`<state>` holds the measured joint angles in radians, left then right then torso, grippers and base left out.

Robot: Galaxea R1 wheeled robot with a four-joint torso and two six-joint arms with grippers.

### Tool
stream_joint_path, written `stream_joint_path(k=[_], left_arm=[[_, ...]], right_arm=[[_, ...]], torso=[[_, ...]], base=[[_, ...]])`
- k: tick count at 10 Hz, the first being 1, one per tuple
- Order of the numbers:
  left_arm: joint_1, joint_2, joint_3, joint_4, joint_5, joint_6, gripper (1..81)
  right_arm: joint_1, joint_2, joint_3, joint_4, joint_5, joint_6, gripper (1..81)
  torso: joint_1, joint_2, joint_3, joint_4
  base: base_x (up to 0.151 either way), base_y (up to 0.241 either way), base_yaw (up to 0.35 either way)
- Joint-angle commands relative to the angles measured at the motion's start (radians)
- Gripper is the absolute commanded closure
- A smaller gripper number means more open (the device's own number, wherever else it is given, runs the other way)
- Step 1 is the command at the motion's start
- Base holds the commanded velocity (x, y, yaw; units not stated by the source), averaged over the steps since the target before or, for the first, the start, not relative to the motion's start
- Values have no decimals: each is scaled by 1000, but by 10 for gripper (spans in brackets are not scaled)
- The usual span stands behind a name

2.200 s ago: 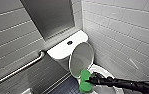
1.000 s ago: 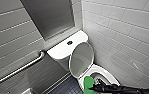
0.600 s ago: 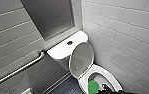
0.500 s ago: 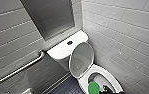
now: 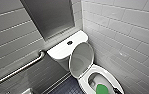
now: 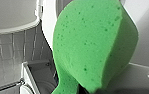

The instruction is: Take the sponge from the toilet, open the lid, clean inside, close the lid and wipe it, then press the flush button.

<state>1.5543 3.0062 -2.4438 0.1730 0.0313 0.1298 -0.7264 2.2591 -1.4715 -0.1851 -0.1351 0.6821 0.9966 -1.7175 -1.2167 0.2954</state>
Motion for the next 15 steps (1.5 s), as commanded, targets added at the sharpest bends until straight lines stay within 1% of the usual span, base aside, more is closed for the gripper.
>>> stream_joint_path(k=[1, 5, 8, 10, 11, 12, 13, 14, 15], left_arm=[[28, -7, 8, 6, 88, 5, 10], [28, -7, 8, 5, 88, 5, 10], [28, -7, 8, 6, 88, 5, 10], [28, -7, 8, 5, 88, 4, 10], [28, -7, 8, 5, 88, 5, 10], [28, -9, 8, 5, 88, 5, 10], [28, -9, 8, 5, 88, 5, 10], [28, -10, 8, 5, 88, 4, 10], [28, -12, 8, 4, 88, 4, 10]], right_arm=[[57, -42, 85, -8, -12, 2, 811], [53, -45, 77, -7, -12, 2, 811], [60, -42, 68, -2, -12, 4, 811], [66, -34, 64, -2, -12, 4, 811], [89, -22, 57, -2, -17, 4, 811], [133, 9, 44, -1, -27, 5, 811], [196, 58, 8, 6, -58, 19, 811], [262, 146, -66, 6, -124, 40, 811], [314, 246, -160, 4, -170, 56, 811]], torso=[[0, 0, 0, 0], [0, 0, 0, 0], [1, 1, 0, 0], [-2, -1, 0, 0], [-2, 0, 0, 0], [-2, -1, 0, 0], [-2, 0, 0, 0], [-2, 0, 0, 0], [-2, 0, 0, 0]], base=[[0, 0, 0], [0, 0, 0], [-83, 0, 0], [0, 0, 0], [0, 0, 0], [0, 0, 0], [0, 0, 0], [0, 0, 0], [0, 0, 0]])
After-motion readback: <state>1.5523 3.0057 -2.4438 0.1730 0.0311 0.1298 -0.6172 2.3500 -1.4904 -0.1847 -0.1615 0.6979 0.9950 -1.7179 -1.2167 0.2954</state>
